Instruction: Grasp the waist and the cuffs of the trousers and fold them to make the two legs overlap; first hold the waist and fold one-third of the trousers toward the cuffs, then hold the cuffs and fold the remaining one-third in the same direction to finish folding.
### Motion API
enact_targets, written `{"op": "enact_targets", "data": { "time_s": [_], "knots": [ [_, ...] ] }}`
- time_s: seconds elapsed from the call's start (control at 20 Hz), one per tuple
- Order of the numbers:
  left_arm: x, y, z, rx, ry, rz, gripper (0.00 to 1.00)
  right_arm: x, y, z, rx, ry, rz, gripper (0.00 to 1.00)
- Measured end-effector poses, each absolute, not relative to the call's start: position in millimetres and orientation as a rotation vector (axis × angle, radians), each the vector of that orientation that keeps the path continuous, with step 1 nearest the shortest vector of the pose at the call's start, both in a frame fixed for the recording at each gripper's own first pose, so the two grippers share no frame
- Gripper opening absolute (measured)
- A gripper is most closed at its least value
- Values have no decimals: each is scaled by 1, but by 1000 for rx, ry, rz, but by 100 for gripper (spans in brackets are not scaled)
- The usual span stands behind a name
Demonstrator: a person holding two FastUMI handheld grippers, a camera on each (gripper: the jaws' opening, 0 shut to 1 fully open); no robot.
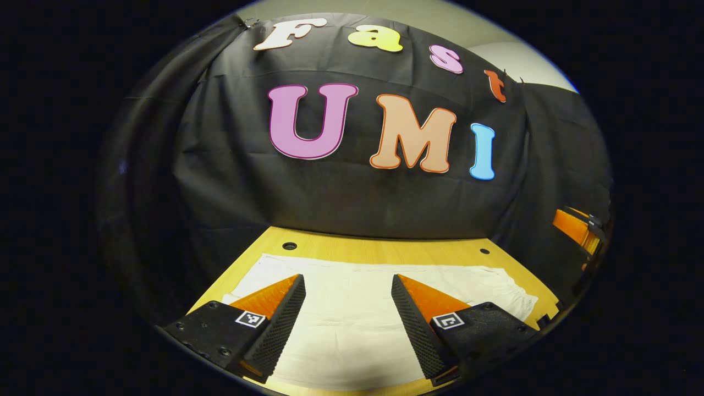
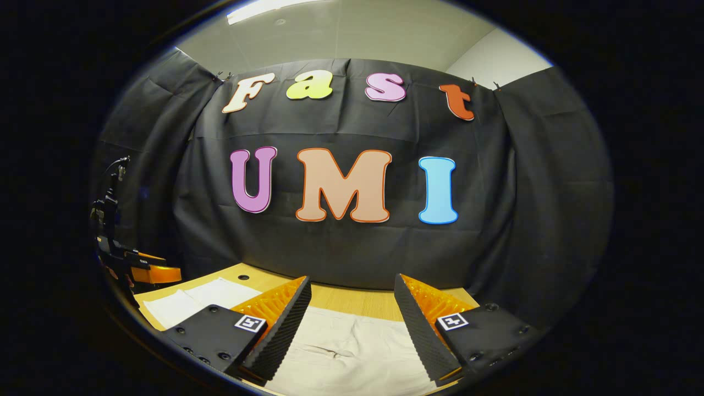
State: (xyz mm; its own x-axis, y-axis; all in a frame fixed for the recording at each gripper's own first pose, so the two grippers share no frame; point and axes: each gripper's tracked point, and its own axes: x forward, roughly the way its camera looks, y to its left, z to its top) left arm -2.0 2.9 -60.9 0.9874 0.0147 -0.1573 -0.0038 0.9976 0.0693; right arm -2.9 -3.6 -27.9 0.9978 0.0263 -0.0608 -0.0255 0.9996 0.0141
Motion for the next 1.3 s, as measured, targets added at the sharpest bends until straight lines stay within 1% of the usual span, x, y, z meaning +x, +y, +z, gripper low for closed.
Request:
{"op": "enact_targets", "data": {
  "time_s": [0.15, 0.35, 0.5, 0.65, 0.95, 1.1, 1.3],
  "knots": [
    [-2, 7, -76, 111, 214, -40, 94, -4, -3, -35, 12, 78, 23, 98],
    [-11, 17, -100, 227, 336, -152, 94, -7, -4, -44, 6, 103, 8, 97],
    [-30, 31, -125, 332, 457, -258, 94, -11, -5, -46, 5, 109, -12, 97],
    [-45, 44, -153, 450, 580, -366, 92, -19, -6, -51, 8, 126, -34, 97],
    [-90, 52, -225, 620, 825, -625, 93, -32, -4, -56, -46, 160, -71, 97],
    [-108, 66, -258, 684, 964, -690, 93, -38, -1, -62, -57, 177, -75, 97],
    [-130, 83, -280, 751, 1083, -735, 91, -43, -1, -75, -60, 213, -82, 97]
  ]
}}
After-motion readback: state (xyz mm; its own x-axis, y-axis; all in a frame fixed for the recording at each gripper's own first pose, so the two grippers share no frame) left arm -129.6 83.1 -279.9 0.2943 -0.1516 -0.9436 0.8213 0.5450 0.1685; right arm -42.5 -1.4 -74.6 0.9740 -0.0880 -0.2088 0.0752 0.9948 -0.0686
